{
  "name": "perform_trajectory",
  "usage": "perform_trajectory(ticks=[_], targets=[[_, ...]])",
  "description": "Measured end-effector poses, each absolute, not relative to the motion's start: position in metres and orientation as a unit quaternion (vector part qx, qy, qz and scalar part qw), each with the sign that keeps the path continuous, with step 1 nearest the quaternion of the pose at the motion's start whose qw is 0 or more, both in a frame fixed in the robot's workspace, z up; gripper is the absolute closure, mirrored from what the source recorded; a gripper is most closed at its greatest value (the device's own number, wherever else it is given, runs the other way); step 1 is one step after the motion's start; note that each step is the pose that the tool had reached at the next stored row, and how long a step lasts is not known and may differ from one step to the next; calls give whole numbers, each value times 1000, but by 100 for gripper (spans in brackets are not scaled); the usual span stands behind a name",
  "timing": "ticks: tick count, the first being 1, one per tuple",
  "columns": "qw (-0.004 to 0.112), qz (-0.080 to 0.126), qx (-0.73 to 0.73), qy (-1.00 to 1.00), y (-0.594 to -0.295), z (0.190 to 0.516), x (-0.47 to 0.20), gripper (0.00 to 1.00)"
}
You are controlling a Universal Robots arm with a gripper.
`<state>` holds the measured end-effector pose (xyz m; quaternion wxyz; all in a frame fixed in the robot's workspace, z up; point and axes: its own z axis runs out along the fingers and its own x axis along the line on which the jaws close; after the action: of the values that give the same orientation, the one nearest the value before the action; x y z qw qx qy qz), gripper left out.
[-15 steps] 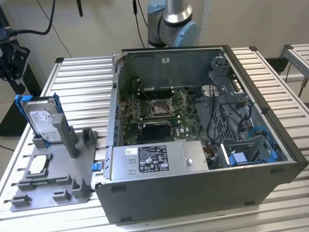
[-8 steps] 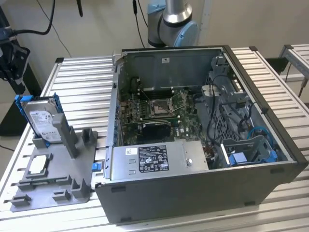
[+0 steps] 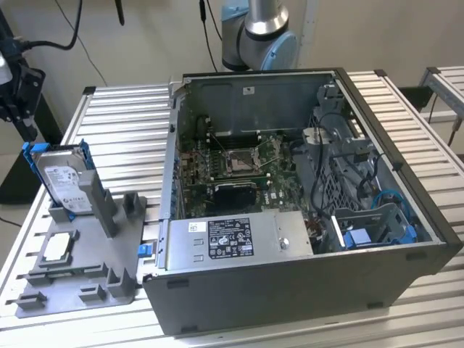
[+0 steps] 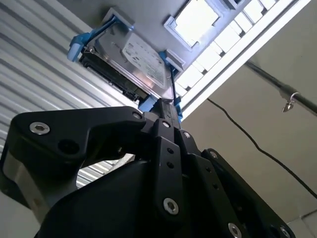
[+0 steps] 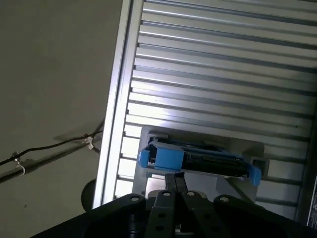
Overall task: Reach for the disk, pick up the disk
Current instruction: 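Pick up the disk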
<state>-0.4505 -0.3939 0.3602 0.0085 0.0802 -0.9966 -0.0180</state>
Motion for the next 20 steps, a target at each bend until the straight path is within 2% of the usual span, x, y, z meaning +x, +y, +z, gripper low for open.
perform_trajectory(ticks=[20], targets=[[12, -16, 259, -966, -394, 360, -451, 100]])
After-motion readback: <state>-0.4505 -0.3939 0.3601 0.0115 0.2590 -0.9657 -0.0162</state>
